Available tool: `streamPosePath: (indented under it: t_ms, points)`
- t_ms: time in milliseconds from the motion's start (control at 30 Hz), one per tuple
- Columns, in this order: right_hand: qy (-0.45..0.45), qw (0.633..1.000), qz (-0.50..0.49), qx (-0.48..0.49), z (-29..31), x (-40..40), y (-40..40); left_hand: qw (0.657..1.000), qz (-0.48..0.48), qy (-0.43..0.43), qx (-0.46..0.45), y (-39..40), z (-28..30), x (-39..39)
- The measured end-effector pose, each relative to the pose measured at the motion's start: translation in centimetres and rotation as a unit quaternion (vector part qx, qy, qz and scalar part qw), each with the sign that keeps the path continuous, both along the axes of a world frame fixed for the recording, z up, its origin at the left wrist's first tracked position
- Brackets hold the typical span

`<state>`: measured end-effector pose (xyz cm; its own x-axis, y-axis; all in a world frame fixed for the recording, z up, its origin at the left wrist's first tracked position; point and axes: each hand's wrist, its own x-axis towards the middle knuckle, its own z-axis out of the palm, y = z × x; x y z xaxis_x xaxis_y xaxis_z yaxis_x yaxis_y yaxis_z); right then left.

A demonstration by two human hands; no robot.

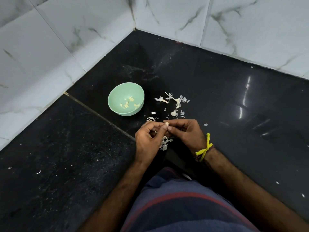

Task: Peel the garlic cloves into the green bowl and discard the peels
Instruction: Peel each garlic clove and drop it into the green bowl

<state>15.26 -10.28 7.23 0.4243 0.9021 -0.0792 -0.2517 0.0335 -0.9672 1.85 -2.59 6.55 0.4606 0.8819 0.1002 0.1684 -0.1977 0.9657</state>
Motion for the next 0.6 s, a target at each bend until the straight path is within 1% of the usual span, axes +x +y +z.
streamPosePath:
  t_ms: [100,267,367,467,600]
  points:
    - [-0.005,1.0,0.003,-0.002,0.11,0.02,-0.11,1.0,0.0,-0.012,-0.027,-0.08,-0.37,-0.05]
    - [-0.001,1.0,0.003,0.003,0.33,-0.22,0.0,1.0,0.018,-0.004,-0.016,-0.41,0.01,0.14]
    - [0.024,1.0,-0.01,-0.003,0.55,-0.26,0.07,1.0,0.02,0.006,0.001,-0.65,0.23,0.38]
    - [0.049,0.998,-0.032,-0.015,0.7,-0.27,0.15,1.0,0.017,0.006,-0.011,-0.83,-0.14,0.47]
    - [0.059,0.998,-0.034,-0.018,0.84,-0.35,-0.02,1.0,0.024,0.016,-0.006,-0.95,-0.52,0.5]
